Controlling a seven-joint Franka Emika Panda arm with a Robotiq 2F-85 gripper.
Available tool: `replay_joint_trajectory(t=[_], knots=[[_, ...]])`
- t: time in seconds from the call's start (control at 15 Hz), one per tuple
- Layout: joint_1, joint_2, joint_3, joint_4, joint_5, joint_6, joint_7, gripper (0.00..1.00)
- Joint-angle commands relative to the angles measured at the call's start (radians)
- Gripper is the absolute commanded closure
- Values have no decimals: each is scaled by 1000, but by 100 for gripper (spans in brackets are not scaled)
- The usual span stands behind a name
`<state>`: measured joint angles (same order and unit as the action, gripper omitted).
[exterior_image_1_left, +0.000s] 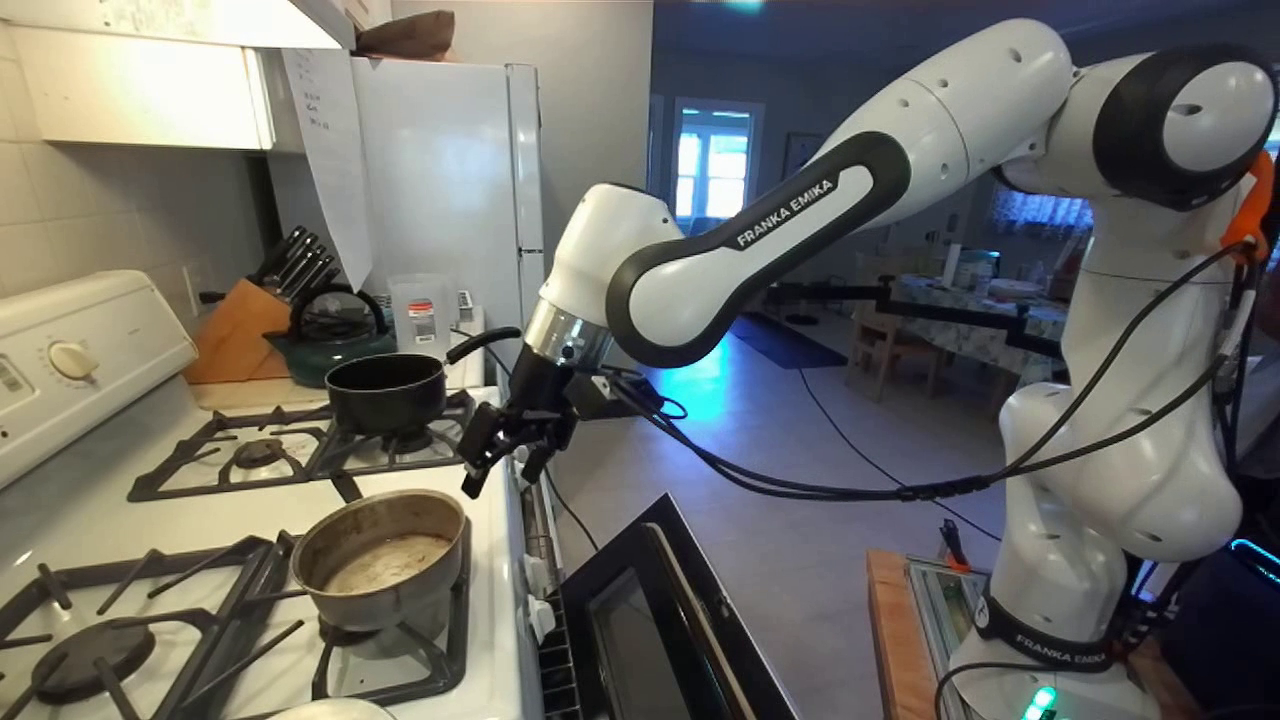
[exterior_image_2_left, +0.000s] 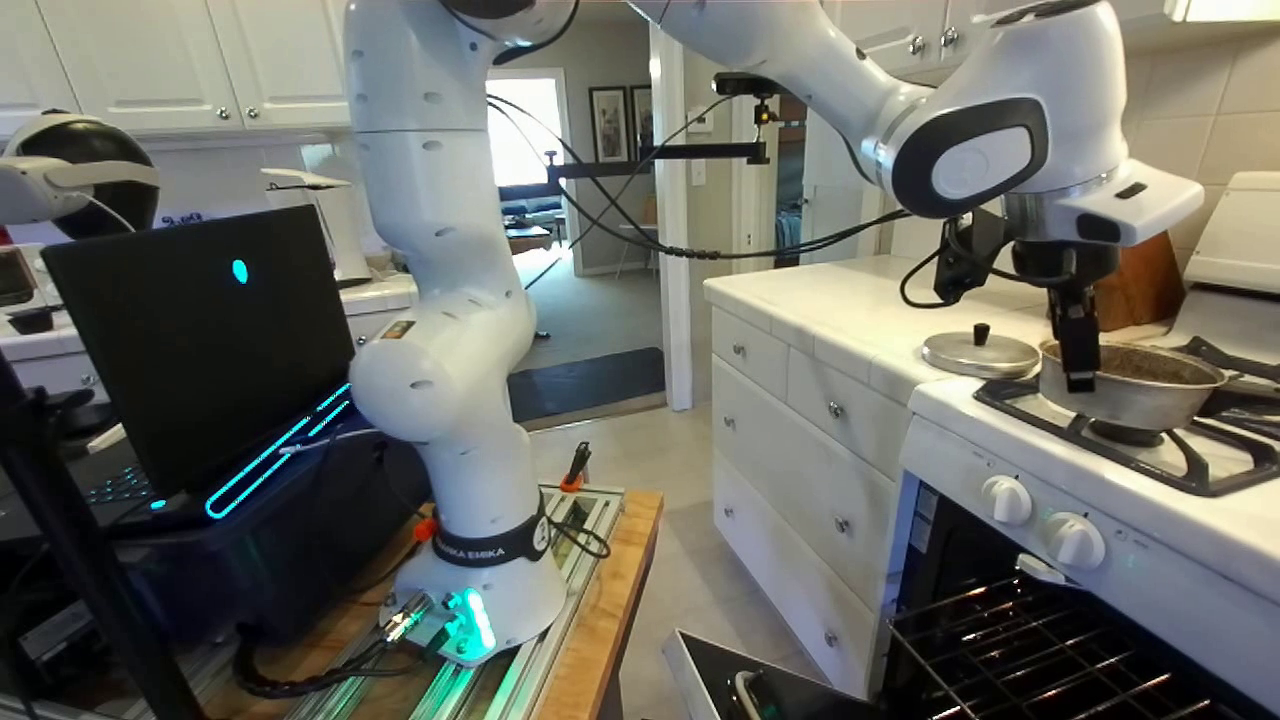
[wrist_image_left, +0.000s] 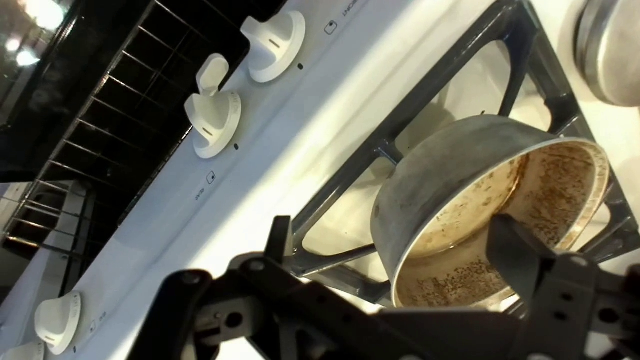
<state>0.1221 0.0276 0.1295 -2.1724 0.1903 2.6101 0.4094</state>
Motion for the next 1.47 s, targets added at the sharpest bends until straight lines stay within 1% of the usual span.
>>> replay_joint_trajectory(t=[0.0,0.13,0.53,0.87,0.93,1.0,1.2,1.27,1.4], knots=[[14,43,3,39,0,13,95,0],[21,57,2,47,-19,14,134,0],[43,110,-15,98,-150,-13,231,0],[56,148,-22,144,-186,-29,263,0],[58,154,-24,153,-185,-33,263,2],[61,160,-26,161,-184,-35,264,20],[67,174,-31,178,-181,-45,264,40],[69,180,-33,184,-180,-48,264,49],[72,186,-36,192,-178,-53,263,62]])
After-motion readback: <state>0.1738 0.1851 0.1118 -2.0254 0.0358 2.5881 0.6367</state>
